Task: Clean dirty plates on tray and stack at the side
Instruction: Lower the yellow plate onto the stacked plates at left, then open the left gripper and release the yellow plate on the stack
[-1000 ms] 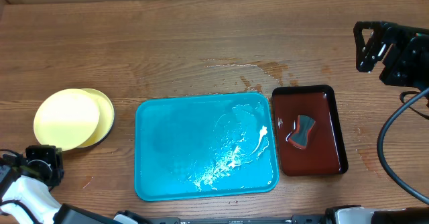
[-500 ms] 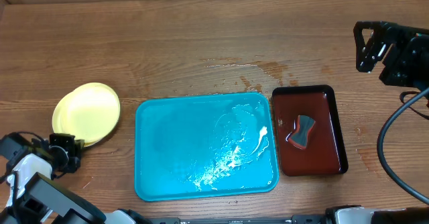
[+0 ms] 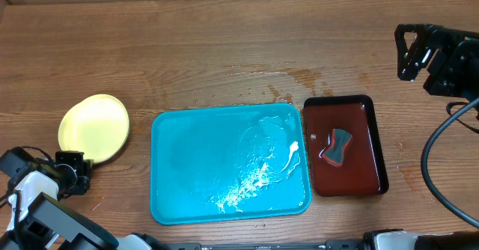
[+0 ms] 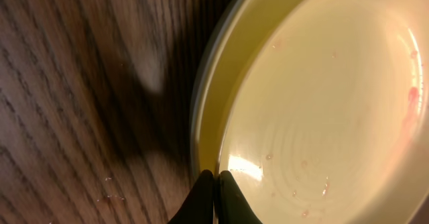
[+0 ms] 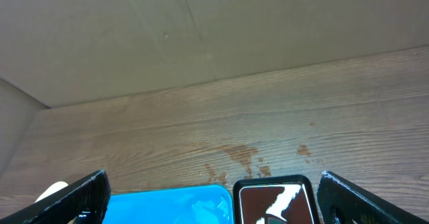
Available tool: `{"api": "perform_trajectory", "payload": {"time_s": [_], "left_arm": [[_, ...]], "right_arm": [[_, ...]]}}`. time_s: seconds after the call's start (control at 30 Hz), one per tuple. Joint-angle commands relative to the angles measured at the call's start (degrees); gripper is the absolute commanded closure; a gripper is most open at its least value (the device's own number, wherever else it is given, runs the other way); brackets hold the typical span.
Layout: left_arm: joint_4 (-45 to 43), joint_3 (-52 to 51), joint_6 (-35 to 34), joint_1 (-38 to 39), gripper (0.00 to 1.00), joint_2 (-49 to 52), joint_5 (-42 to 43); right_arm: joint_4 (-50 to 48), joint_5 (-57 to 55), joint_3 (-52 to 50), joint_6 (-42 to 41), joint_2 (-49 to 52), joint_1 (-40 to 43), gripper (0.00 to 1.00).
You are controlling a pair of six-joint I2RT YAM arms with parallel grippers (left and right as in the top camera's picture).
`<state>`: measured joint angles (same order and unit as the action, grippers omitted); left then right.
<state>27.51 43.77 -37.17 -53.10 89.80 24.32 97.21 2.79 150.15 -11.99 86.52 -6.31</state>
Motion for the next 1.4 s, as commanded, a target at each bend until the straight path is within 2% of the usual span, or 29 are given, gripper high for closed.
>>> {"api": "perform_trajectory", "payload": {"time_s": [0.0,0.17,0.33,0.37,0.47,0.57,0.67,0.77,0.9,1.13,1.37], "left_arm": [[1.0,0.8,-0.5,-1.3,0.96,0.1,-4.2],[3.1,2.3,-0.5,-1.7,0.96,0.1,-8.4],[3.1,2.6,-0.3,-1.7,0.96,0.1,-8.2],[3.1,2.6,-0.1,-1.7,0.88,0.1,-8.2],[3.1,2.7,0.3,-1.6,0.41,0.1,-6.9],[2.4,3.2,1.5,-1.6,0.21,0.0,-3.0],[3.0,5.3,2.6,-1.5,0.09,-0.9,0.9],[5.6,8.8,4.1,-1.1,0.08,-3.3,1.3],[8.2,14.0,10.4,1.1,0.12,-8.3,3.1],[10.8,19.5,17.0,8.6,0.14,-20.2,3.8],[10.9,21.1,33.3,16.3,0.18,-32.5,9.4]], "right_arm": [[-0.2,0.3,-0.1,0.0,-0.2,0.1,0.00],[-0.2,0.3,-0.1,0.0,-0.2,0.1,0.00],[-0.2,0.3,-0.1,0.0,-0.2,0.1,0.00],[-0.2,0.3,-0.1,0.0,-0.2,0.1,0.00],[-0.2,0.3,-0.1,0.0,-0.2,0.1,0.00],[-0.2,0.3,-0.1,0.0,-0.2,0.1,0.00],[-0.3,0.3,-0.1,0.0,-0.2,0.1,0.00],[-0.7,0.3,-0.1,0.1,-0.2,0.1,0.00],[-1.8,0.3,-0.1,0.5,-0.2,0.1,0.00],[-2.3,0.3,-0.1,1.6,-0.2,0.1,0.00],[-2.2,0.3,-0.1,1.6,-0.2,0.1,0.00]]}}
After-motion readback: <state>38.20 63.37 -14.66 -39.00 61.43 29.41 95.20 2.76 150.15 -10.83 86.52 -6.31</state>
